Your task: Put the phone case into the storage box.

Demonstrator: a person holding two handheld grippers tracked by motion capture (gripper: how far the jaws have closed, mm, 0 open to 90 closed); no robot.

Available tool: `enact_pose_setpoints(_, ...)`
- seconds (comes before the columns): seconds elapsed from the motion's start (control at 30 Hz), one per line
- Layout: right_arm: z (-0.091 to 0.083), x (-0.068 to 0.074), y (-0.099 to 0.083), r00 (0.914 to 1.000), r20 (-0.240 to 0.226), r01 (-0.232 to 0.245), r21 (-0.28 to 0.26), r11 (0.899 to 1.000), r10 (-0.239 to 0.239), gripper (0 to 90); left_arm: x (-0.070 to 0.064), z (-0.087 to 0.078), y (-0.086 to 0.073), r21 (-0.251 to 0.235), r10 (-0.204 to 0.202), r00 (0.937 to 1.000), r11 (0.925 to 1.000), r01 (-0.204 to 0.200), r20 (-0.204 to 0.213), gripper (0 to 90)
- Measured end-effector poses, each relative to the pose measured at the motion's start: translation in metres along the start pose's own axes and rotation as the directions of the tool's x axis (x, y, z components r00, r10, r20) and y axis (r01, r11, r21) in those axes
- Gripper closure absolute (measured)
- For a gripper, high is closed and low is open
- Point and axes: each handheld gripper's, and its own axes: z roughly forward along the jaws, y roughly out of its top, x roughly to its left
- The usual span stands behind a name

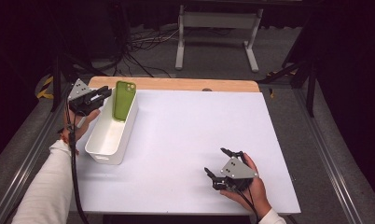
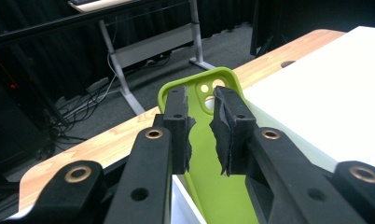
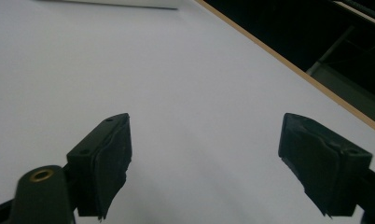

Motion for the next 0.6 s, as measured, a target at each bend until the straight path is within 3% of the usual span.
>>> enact_pose_setpoints(0.6,-0.005,-0.002,0.003,1.0,0.003,-0.005,-0.03,1.0,0.005,18.4,-0.022,-0.038,0.007,-0.07,0.018,0.9997,0.9974,-0.016,0.017,73.6)
